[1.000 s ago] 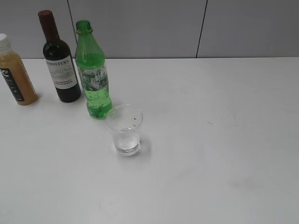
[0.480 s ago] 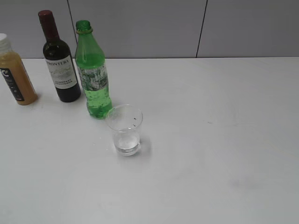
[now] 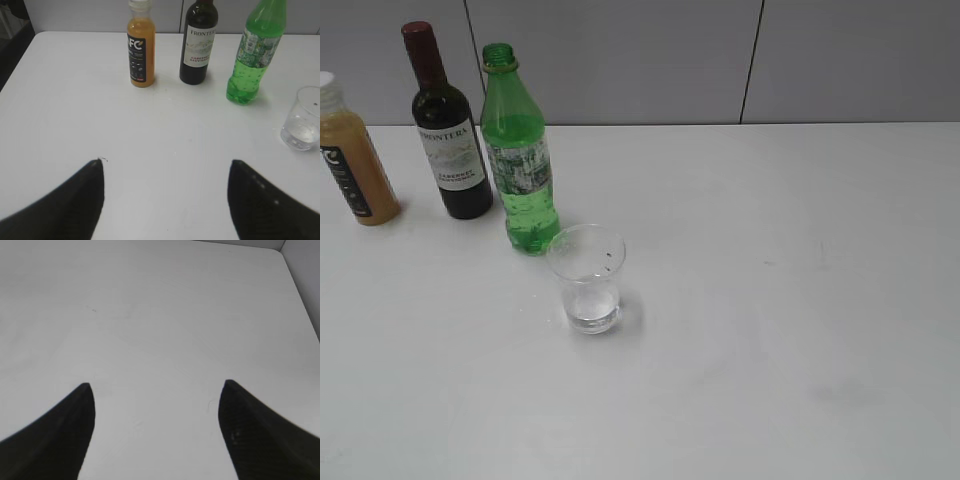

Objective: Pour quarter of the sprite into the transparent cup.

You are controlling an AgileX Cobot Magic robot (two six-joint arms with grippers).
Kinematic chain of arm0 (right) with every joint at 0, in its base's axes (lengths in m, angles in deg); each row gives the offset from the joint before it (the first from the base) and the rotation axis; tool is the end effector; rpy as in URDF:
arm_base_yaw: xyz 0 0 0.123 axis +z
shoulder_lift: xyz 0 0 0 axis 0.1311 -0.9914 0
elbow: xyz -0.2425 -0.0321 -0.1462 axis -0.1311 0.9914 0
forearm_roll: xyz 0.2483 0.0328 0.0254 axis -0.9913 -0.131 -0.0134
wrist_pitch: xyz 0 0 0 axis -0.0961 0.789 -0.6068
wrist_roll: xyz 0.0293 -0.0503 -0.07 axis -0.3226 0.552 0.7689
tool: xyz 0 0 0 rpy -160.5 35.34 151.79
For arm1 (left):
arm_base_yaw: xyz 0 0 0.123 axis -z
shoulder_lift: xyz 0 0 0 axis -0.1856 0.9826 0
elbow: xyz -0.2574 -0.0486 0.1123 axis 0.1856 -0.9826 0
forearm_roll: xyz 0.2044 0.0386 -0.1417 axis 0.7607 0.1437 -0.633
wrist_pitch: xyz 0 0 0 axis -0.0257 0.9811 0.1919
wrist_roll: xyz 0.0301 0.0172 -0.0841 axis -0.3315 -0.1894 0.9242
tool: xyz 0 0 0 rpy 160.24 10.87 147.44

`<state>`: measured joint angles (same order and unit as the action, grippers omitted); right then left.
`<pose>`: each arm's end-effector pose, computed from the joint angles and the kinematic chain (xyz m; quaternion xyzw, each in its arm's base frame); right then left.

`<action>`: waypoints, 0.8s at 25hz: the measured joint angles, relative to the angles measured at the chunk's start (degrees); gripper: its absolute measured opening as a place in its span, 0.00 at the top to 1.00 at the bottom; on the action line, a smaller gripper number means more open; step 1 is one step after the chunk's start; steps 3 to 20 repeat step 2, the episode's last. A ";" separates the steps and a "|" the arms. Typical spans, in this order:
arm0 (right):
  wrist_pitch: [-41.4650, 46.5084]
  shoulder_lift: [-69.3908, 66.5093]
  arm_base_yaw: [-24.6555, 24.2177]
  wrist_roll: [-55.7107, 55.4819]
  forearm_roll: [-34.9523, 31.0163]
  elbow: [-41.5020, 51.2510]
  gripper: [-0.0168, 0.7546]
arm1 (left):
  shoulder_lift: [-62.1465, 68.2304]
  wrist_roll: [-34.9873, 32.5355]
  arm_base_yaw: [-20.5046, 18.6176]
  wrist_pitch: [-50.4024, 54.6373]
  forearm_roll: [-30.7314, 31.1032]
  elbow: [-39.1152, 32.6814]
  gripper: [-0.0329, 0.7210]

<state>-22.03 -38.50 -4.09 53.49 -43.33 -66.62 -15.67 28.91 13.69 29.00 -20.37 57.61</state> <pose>0.0080 0.0081 0.2626 -0.0743 0.8407 0.0351 0.5353 -0.0054 -0.0080 0.2804 0.0332 0.8424 -0.0603 0.5345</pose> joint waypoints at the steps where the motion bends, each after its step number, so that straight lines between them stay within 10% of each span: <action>1: 0.00 0.00 0.00 0.00 0.00 0.00 0.21 | 0.00 0.00 0.00 0.00 0.00 0.00 0.18; 20: 0.00 0.00 0.00 0.00 0.00 0.00 0.21 | 0.00 0.00 0.00 0.00 0.00 0.00 0.18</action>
